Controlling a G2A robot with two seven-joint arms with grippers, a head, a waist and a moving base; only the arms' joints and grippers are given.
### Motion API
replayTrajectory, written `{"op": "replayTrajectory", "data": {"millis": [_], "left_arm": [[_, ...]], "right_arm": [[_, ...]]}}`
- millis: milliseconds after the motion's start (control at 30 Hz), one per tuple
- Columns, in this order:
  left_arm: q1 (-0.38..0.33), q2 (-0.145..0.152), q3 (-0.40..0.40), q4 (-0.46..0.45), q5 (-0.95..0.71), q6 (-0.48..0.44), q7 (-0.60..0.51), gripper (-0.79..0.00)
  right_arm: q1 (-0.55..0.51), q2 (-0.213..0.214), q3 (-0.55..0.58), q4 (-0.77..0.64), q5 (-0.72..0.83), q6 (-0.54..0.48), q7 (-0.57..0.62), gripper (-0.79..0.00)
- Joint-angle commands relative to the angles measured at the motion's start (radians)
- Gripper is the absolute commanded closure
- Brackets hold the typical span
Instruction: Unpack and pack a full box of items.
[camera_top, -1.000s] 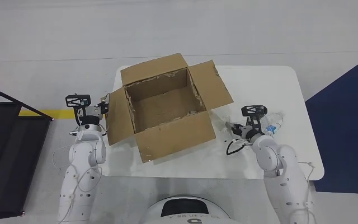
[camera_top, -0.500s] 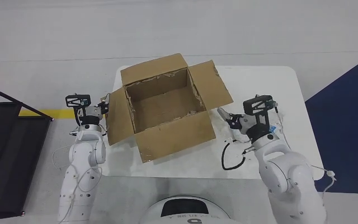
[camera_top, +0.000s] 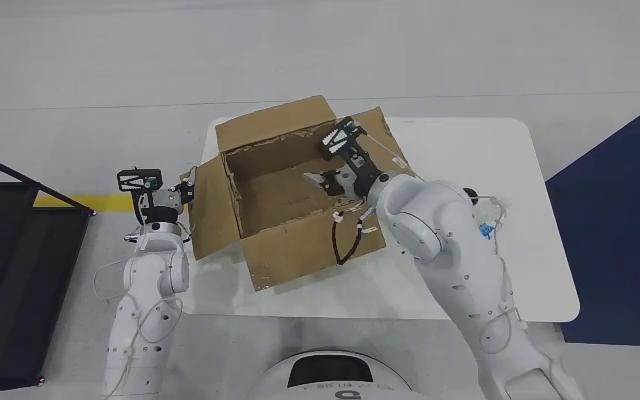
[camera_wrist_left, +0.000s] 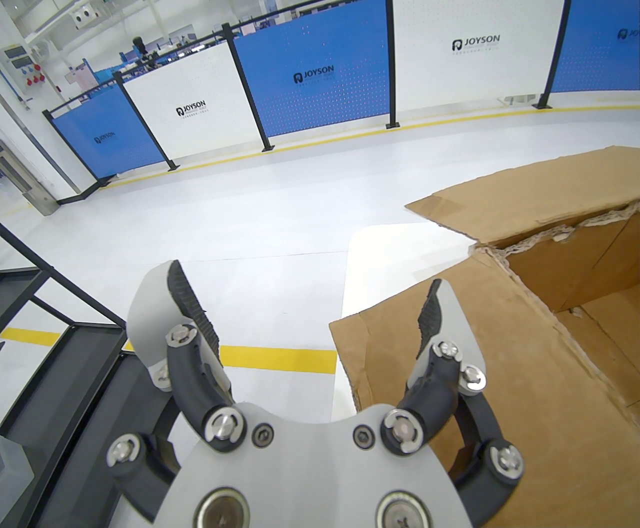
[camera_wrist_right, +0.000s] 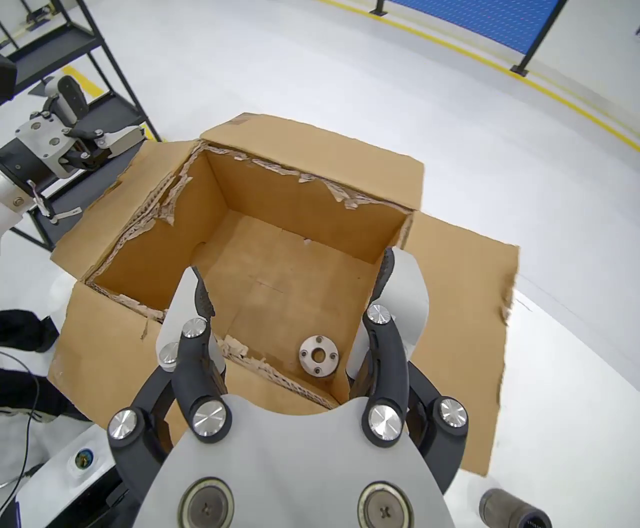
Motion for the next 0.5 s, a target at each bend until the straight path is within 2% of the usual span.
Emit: {"op": "replayTrajectory", "data": {"millis": [0, 300, 367, 467], "left_arm": [[0.0, 0.0, 0.0, 0.0, 0.0, 0.0, 0.0, -0.785], [0.0, 0.0, 0.0, 0.0, 0.0, 0.0, 0.0, -0.785], [0.0, 0.0, 0.0, 0.0, 0.0, 0.0, 0.0, -0.785], [0.0, 0.0, 0.0, 0.0, 0.0, 0.0, 0.0, -0.785]], "right_arm": [[0.043, -0.007, -0.031, 0.037, 0.027, -0.007, -0.017, -0.785], [0.047, -0.008, -0.038, 0.052, 0.021, -0.008, -0.018, -0.785], [0.062, -0.012, -0.082, 0.091, -0.005, -0.023, 0.007, -0.785], [0.117, -0.025, -0.149, 0.164, 0.031, -0.041, 0.126, -0.785]]}}
